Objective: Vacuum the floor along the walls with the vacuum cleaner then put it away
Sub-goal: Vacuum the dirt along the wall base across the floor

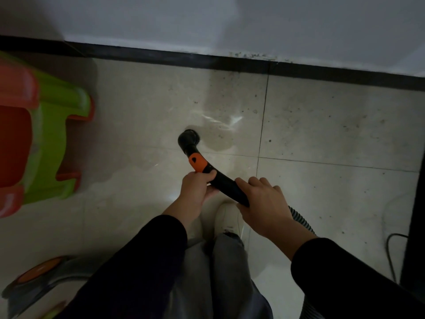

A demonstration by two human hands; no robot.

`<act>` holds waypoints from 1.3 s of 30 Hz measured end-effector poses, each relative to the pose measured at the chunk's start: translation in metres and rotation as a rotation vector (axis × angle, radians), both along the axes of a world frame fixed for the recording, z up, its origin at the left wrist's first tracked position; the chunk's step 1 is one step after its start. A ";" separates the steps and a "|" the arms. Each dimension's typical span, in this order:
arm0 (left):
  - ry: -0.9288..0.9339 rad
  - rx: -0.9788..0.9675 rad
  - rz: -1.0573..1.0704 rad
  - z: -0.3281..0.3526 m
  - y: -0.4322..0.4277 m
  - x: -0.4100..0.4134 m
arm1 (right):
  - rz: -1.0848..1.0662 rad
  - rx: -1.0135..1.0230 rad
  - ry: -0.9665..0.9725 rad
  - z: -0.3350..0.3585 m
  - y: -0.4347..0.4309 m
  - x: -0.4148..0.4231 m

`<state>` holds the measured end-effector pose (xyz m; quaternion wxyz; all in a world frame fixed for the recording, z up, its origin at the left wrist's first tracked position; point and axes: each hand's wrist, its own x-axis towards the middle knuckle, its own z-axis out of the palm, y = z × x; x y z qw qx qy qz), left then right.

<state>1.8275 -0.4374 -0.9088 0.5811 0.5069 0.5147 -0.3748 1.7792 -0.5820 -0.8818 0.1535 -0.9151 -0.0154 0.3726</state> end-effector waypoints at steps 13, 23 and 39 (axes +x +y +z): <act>0.029 0.005 -0.074 0.001 -0.020 -0.015 | -0.041 -0.020 0.010 0.006 -0.018 -0.021; 0.022 0.043 -0.017 0.001 -0.005 0.005 | -0.020 -0.015 -0.029 -0.001 -0.001 -0.001; -0.017 0.078 0.013 -0.007 0.038 0.046 | 0.054 0.044 -0.086 -0.025 0.036 0.046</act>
